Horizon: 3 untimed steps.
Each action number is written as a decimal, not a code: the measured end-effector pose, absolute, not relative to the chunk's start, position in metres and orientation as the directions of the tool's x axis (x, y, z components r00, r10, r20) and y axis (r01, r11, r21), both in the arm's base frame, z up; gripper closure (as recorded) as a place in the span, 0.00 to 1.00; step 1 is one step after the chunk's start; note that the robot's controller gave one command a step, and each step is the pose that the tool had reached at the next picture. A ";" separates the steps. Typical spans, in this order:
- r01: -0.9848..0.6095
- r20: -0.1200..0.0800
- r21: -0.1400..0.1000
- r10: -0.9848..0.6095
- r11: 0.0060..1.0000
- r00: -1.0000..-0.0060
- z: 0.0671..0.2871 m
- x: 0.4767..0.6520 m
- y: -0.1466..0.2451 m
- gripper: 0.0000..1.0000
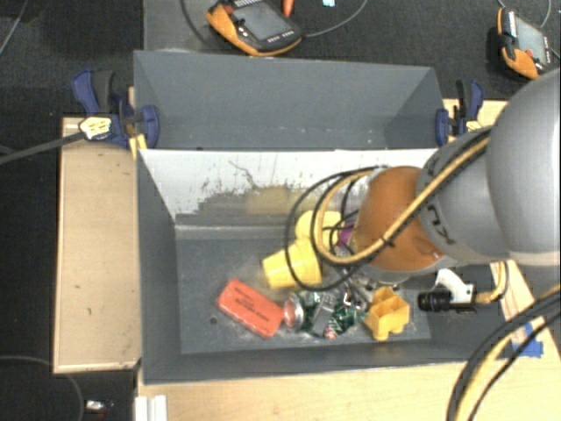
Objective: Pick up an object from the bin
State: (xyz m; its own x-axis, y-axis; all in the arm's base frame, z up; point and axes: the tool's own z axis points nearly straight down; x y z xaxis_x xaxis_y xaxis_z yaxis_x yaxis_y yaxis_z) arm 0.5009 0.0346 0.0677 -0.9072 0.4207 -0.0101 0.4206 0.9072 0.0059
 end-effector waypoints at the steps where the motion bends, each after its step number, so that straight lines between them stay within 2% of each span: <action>1: 0.204 -0.011 0.010 0.204 0.979 -0.979 0.068 0.506 0.033 0.00; 2: 0.416 -0.014 0.008 0.416 0.909 -0.909 0.070 0.504 0.032 0.00; 3: 0.065 -0.022 0.010 0.065 0.998 -0.998 0.072 0.509 0.034 1.00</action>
Offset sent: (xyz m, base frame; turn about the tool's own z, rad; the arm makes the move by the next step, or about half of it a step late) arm 0.0008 0.0009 0.0002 0.1378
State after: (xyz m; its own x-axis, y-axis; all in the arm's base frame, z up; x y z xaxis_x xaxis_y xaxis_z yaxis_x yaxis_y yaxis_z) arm 0.5092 0.0339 0.0719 -0.9976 0.0655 -0.0216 0.0653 0.9978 0.0102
